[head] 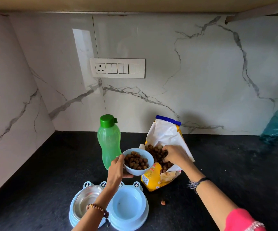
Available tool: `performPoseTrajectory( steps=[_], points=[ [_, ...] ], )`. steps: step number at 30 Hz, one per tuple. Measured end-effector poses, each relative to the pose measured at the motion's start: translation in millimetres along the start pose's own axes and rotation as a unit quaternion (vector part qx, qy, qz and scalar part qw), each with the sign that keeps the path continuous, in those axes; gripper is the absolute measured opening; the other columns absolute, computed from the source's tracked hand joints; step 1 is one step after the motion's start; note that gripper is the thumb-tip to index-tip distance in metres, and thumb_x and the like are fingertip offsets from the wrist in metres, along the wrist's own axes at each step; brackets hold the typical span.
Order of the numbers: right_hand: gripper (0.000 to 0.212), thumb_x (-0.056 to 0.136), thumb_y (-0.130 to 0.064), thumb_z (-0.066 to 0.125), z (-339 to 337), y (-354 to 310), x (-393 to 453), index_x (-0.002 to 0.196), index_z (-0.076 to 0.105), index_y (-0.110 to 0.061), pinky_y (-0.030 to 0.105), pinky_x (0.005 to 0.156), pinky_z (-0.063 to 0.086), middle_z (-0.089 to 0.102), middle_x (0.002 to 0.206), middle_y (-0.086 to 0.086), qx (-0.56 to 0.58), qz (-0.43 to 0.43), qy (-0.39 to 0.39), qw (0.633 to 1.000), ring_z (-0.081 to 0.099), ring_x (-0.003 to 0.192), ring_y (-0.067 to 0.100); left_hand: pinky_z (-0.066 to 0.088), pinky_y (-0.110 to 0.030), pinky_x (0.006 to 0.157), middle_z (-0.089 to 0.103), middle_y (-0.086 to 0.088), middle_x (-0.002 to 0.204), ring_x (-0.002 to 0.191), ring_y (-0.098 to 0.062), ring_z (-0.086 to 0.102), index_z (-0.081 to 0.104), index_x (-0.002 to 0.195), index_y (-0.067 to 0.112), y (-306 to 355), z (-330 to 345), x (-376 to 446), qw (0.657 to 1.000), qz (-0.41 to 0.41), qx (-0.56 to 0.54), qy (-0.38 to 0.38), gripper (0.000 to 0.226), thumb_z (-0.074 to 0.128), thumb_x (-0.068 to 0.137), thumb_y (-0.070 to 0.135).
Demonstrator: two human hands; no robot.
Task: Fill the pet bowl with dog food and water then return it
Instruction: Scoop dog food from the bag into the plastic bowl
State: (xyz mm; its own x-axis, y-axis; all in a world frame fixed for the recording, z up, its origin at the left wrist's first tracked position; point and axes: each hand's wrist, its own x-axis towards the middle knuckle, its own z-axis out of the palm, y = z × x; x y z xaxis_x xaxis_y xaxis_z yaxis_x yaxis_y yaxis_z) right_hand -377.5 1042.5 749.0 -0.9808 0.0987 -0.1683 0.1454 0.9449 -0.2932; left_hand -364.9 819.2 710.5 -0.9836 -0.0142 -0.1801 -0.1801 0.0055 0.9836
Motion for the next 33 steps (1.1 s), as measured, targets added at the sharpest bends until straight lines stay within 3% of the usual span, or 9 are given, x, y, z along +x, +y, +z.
performPoseTrajectory(
  steps=[3,5,11,15,18,21,23,29,33],
  points=[
    [0.053,0.085,-0.033,0.063,2,-7,6,0.134,0.045,-0.023,0.027,0.085,0.048,0.057,0.124,0.004,-0.051,-0.033,-0.027,0.998,0.056,0.108,0.020,0.059,-0.044,0.064,0.061,-0.015,0.097,0.071,-0.028,0.068,0.058,0.098,0.008,-1,-4,-2,1.000,-0.007,0.006,0.013,0.026,0.042,0.096,0.028],
    [0.059,0.084,-0.040,0.062,5,-12,10,0.138,0.040,-0.027,0.032,0.091,0.047,0.053,0.131,0.005,-0.088,-0.037,-0.031,0.995,0.051,0.115,0.022,0.056,-0.035,0.055,0.063,-0.015,0.080,0.053,-0.027,0.066,0.059,0.092,0.008,1,-5,-4,0.999,-0.014,0.027,0.021,0.028,0.043,0.095,0.030],
    [0.071,0.089,-0.030,0.054,10,-26,21,0.149,0.015,-0.028,0.035,0.102,0.040,0.027,0.150,0.011,-0.127,-0.027,-0.082,0.988,0.038,0.130,0.027,0.036,-0.022,0.038,0.053,-0.013,0.046,0.033,-0.020,0.048,0.057,0.088,-0.001,-10,-11,-5,0.998,-0.033,0.050,0.007,0.042,0.043,0.084,0.038],
    [0.066,0.086,-0.030,0.056,11,-31,30,0.145,0.029,-0.023,0.035,0.099,0.041,0.033,0.147,0.011,-0.110,-0.020,-0.105,0.988,0.041,0.127,0.028,0.037,-0.023,0.036,0.052,-0.013,0.045,0.035,-0.021,0.048,0.056,0.094,-0.001,-16,-19,-6,0.996,-0.044,0.070,-0.022,0.032,0.041,0.096,0.027],
    [0.040,0.084,-0.026,0.062,14,-31,28,0.122,0.054,-0.013,0.030,0.082,0.047,0.059,0.121,0.010,-0.079,-0.028,-0.009,0.996,0.057,0.106,0.024,0.039,-0.022,0.035,0.052,-0.016,0.058,0.038,-0.022,0.050,0.054,0.103,-0.003,-20,-31,-13,0.994,-0.054,0.082,-0.056,0.028,0.041,0.097,0.022],
    [0.020,0.093,-0.017,0.052,11,-43,2,0.108,0.063,-0.009,0.027,0.072,0.048,0.066,0.107,0.009,-0.011,-0.037,0.183,0.982,0.063,0.093,0.021,0.043,-0.023,0.035,0.054,-0.013,0.080,0.050,-0.023,0.056,0.058,0.103,0.006,-29,-42,-26,0.992,-0.060,0.065,-0.092,0.019,0.043,0.095,0.015],
    [0.018,0.095,-0.016,0.051,11,-58,-28,0.100,0.067,-0.009,0.024,0.068,0.048,0.068,0.098,0.005,0.055,-0.070,0.251,0.964,0.064,0.086,0.018,0.047,-0.026,0.037,0.056,-0.013,0.091,0.063,-0.026,0.059,0.060,0.101,0.014,-36,-50,-35,0.989,-0.076,0.058,-0.117,0.017,0.045,0.092,0.015],
    [0.017,0.090,-0.019,0.053,68,-68,-77,0.092,0.068,-0.011,0.034,0.071,0.045,0.068,0.085,0.004,0.058,-0.054,0.043,0.996,0.062,0.089,0.024,0.057,-0.035,0.048,0.058,-0.013,0.100,0.065,-0.028,0.063,0.059,0.095,0.023,-44,-61,-47,0.981,-0.125,0.075,-0.130,0.026,0.040,0.095,0.005],
    [0.024,0.087,-0.017,0.062,96,-62,-78,0.110,0.063,-0.012,0.034,0.082,0.048,0.067,0.108,0.007,0.103,-0.015,-0.011,0.994,0.060,0.102,0.023,0.058,-0.036,0.059,0.060,-0.010,0.093,0.053,-0.015,0.066,0.057,0.096,0.017,-41,-62,-48,0.976,-0.097,0.147,-0.125,0.020,0.041,0.096,0.006]
  ],
)
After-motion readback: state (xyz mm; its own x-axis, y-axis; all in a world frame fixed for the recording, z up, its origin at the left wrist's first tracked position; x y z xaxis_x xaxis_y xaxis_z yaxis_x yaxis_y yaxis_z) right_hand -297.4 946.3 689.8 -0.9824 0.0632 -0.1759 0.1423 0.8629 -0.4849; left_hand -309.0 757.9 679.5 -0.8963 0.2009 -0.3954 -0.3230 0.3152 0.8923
